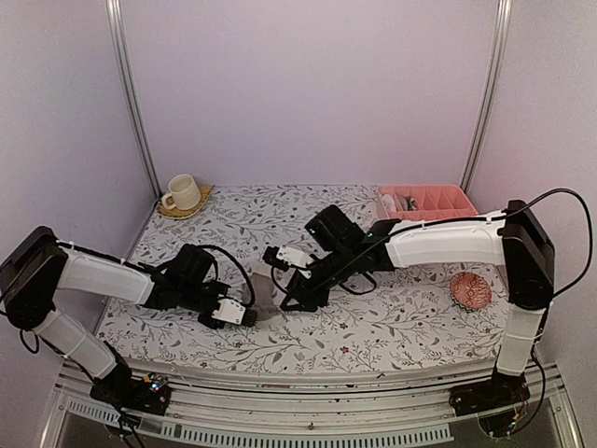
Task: Roll the underwear
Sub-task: Roll the underwear at the center of the board.
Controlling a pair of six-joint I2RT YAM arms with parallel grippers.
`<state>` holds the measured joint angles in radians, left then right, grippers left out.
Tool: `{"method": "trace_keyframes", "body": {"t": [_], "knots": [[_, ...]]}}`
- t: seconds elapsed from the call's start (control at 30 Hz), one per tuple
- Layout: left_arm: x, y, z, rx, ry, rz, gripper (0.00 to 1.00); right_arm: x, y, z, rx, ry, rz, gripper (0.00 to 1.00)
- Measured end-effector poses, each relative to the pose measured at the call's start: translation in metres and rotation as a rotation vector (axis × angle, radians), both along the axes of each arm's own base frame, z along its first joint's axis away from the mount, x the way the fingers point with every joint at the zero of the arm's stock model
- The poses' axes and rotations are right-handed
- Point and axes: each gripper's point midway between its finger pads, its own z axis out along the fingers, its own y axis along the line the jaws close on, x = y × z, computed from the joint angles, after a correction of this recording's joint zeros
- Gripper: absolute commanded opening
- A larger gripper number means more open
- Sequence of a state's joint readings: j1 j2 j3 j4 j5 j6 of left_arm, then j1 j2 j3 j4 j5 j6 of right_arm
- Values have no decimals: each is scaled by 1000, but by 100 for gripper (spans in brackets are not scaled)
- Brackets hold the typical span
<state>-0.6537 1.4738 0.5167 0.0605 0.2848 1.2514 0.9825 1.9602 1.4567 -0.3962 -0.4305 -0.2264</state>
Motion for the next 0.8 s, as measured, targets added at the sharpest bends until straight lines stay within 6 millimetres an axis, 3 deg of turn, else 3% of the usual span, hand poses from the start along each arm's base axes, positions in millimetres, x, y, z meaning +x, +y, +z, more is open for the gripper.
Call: {"method": "trace_keyframes", "body": {"t": [0.2,0.3,0.4,0.5,0.8], "knots": [[7,-2,0,7,188,23,0,-2,-43,-19,-5,-307,-29,58],[12,-3,1,6,267,34,0,-18,-46,-34,-26,-461,31,59],[18,-4,1,9,353,46,0,-34,-36,-39,-37,-616,106,59],[22,-4,-1,14,450,62,0,-35,-17,-39,-39,-751,132,59],[24,-4,-4,6,710,92,0,0,28,-68,-184,-1030,155,58]]}}
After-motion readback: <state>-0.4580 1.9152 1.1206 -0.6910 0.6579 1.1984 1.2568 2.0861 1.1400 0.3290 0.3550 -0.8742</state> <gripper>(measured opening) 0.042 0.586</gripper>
